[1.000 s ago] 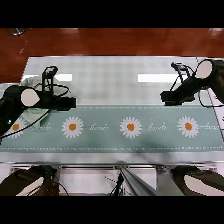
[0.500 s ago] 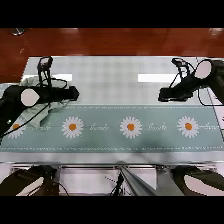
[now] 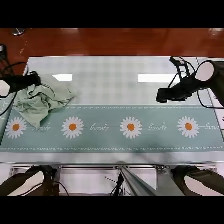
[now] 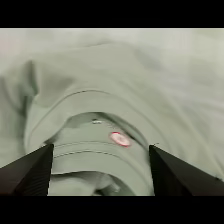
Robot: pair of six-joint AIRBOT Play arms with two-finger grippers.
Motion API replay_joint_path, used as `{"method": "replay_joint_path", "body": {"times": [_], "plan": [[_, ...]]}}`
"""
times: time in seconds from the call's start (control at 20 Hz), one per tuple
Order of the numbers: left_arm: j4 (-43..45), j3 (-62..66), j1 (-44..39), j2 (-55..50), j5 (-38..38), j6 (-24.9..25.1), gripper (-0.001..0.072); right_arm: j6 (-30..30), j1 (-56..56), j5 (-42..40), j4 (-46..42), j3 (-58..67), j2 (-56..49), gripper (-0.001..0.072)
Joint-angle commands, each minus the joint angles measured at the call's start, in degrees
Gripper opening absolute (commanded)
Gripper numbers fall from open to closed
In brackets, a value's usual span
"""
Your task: Fold the shirts.
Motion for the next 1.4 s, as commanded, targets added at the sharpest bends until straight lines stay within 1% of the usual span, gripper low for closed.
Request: {"method": "replay_joint_path", "body": {"times": [0.0,0.1,0.15,0.3,0.4,0.45,0.55,0.6,0.65,0.7,0.85,0.9,1.0,1.1,1.2,1.35], "plan": [[-11.7,0.2,8.9,-7.7,-0.7,1.1,0.0698,1.5,2.8,-0.7,0.3,-0.1,2.5,0.0626],[-16.5,0.3,8.6,-12.0,-1.4,6.3,0.0698,2.5,3.7,-1.4,0.5,-0.1,2.8,0.0626],[-17.1,0.5,8.0,-13.9,-2.3,7.8,0.0698,3.0,3.8,-1.8,0.8,-0.1,2.8,0.0626],[-17.1,0.6,6.8,-16.5,-4.8,8.0,0.0698,3.6,3.8,-3.0,1.2,-0.1,2.8,0.0626],[-16.9,2.0,6.8,-16.5,-9.1,8.0,0.0694,3.6,3.8,-2.8,1.1,-0.1,2.8,0.0626],[-16.9,2.3,6.7,-16.5,-10.8,8.0,0.0667,3.6,3.8,-2.6,1.1,-0.1,2.8,0.0626],[-17.0,2.3,6.7,-16.7,-13.8,9.8,0.0476,3.6,3.8,-2.8,1.1,-0.1,2.8,0.0626],[-16.9,2.3,6.5,-16.8,-15.5,11.3,0.0365,3.6,3.8,-2.7,1.2,-0.1,2.8,0.0625],[-17.0,2.3,6.3,-17.0,-17.1,12.5,0.0134,3.6,3.8,-2.7,1.4,-0.1,2.8,0.0625],[-17.0,2.3,6.0,-17.0,-18.5,14.2,0.0025,3.7,3.8,-2.6,1.8,-0.1,2.8,0.0625],[-19.6,4.3,5.3,-16.2,-21.9,15.0,0.0024,3.6,3.8,-2.3,3.1,-0.1,3.3,0.0625],[-22.3,5.6,5.0,-15.1,-22.3,16.9,0.0024,3.6,3.8,-2.4,3.1,-0.1,4.1,0.0625],[-29.5,9.4,4.5,-11.8,-21.8,19.3,0.0024,3.7,3.8,-2.8,2.7,-0.1,6.3,0.0625],[-38.6,14.6,3.6,-7.5,-20.7,21.8,0.0024,3.8,3.8,-3.2,2.6,-0.1,9.1,0.0625],[-44.8,20.3,1.9,-3.9,-20.1,24.2,0.0024,4.3,3.8,-3.4,2.6,-0.1,12.0,0.0625],[-46.4,29.8,-2.1,-0.2,-20.1,24.8,0.0024,4.7,3.8,-3.3,2.9,-0.1,16.4,0.0625]]}}
